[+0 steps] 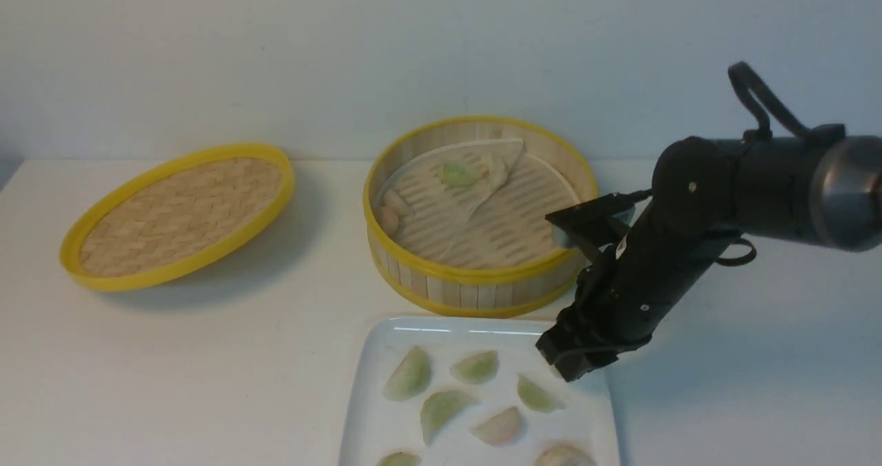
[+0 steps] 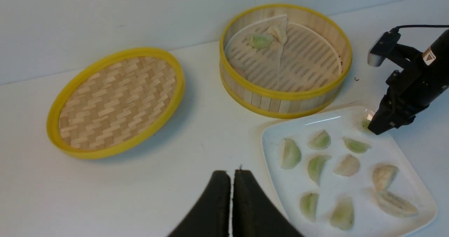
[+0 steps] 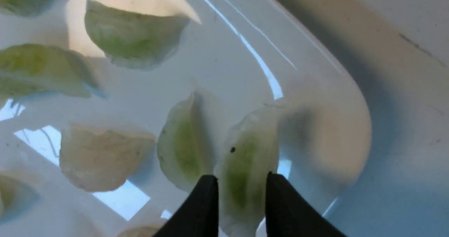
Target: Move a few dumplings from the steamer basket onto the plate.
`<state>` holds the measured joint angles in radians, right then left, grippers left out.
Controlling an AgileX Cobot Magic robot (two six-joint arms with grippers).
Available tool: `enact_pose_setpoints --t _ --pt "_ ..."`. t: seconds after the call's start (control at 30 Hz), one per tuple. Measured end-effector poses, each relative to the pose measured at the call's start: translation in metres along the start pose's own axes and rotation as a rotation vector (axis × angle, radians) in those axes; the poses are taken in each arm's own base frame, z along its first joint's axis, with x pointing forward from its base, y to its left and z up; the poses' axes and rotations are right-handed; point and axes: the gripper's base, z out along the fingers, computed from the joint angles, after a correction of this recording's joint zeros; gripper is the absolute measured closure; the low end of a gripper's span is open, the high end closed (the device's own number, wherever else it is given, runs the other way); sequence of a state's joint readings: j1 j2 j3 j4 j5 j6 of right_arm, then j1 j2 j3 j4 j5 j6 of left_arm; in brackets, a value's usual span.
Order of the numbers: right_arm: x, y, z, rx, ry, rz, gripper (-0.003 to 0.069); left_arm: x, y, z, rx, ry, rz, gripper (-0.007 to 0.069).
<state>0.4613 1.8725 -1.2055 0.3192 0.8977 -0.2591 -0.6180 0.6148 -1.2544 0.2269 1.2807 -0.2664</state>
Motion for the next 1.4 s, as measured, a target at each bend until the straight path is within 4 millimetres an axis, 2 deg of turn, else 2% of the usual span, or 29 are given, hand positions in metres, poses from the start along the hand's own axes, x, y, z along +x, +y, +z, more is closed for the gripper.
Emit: enact_pose_setpoints --t 0.1,0.2,0.27,0.33,0.37,0.43,0.5,0.6,0.67,0.7,0.73,0.8,0.87,0.9,1.0,1.1,1.2,1.23,1.3,1.4 --pt "-0.001 0.000 0.001 0.001 -0.007 0.001 0.0379 0.000 0.000 0.000 0.000 0.000 0.002 0.0631" --pt "-0.004 0.000 -0.005 0.007 0.018 -0.006 0.0218 0.000 0.000 0.000 0.001 0.000 0.003 0.0631" --pt "-0.008 0.003 -0.016 0.001 0.049 -0.013 0.0164 0.000 0.000 0.000 0.001 0.000 0.003 0.0631" --pt "-0.012 0.007 -0.035 -0.004 0.061 -0.012 0.0158 0.000 0.000 0.000 0.002 0.000 0.003 0.0631" --pt "-0.014 0.009 -0.045 -0.003 0.048 -0.013 0.0172 0.000 0.000 0.000 0.002 0.000 0.003 0.0631" --pt "-0.016 0.016 -0.077 -0.005 0.006 -0.020 0.0251 0.000 0.000 0.000 0.002 -0.001 0.003 0.0631" --pt "-0.015 0.025 -0.118 -0.001 -0.095 -0.042 0.0374 -0.001 0.000 0.000 0.004 -0.010 0.004 0.0631" --pt "0.001 0.039 -0.176 0.006 -0.250 -0.069 0.0553 -0.004 -0.001 0.000 0.012 -0.039 0.005 0.0631" --pt "0.028 0.051 -0.227 0.011 -0.383 -0.085 0.0636 -0.006 -0.002 0.000 0.019 -0.064 0.005 0.0631" --pt "0.031 0.052 -0.231 0.010 -0.394 -0.085 0.0640 -0.006 -0.002 0.000 0.019 -0.064 0.005 0.0631" --pt "0.053 0.060 -0.260 0.013 -0.482 -0.094 0.0660 -0.007 -0.002 0.000 0.023 -0.080 0.005 0.0631" --pt "0.093 0.070 -0.298 0.017 -0.624 -0.115 0.0670 -0.010 -0.003 -0.001 0.031 -0.107 0.005 0.0631" --pt "0.128 0.076 -0.319 0.021 -0.741 -0.132 0.0673 -0.012 -0.003 -0.001 0.037 -0.132 0.005 0.0631" --pt "0.139 0.077 -0.324 0.024 -0.781 -0.137 0.0673 -0.013 -0.004 -0.001 0.040 -0.140 0.005 0.0631" --pt "0.198 0.080 -0.336 0.039 -0.993 -0.147 0.0673 -0.017 -0.005 -0.002 0.053 -0.190 0.008 0.0631" --pt "0.243 0.077 -0.326 0.060 -1.148 -0.135 0.0673 -0.021 -0.006 -0.003 0.062 -0.229 0.013 0.0631" --pt "0.276 0.072 -0.311 0.060 -1.281 -0.100 0.0673 -0.023 -0.006 -0.003 0.068 -0.250 0.014 0.0631" --pt "0.288 0.069 -0.301 0.060 -1.321 -0.082 0.0673 -0.023 -0.007 -0.002 0.069 -0.253 0.015 0.0631" --pt "0.304 0.064 -0.287 0.051 -1.391 -0.042 0.0673 -0.025 -0.008 0.002 0.068 -0.245 0.017 0.0631" --pt "0.314 0.056 -0.267 0.069 -1.444 -0.007 0.0673 -0.028 -0.010 0.009 0.065 -0.225 0.024 0.0631"
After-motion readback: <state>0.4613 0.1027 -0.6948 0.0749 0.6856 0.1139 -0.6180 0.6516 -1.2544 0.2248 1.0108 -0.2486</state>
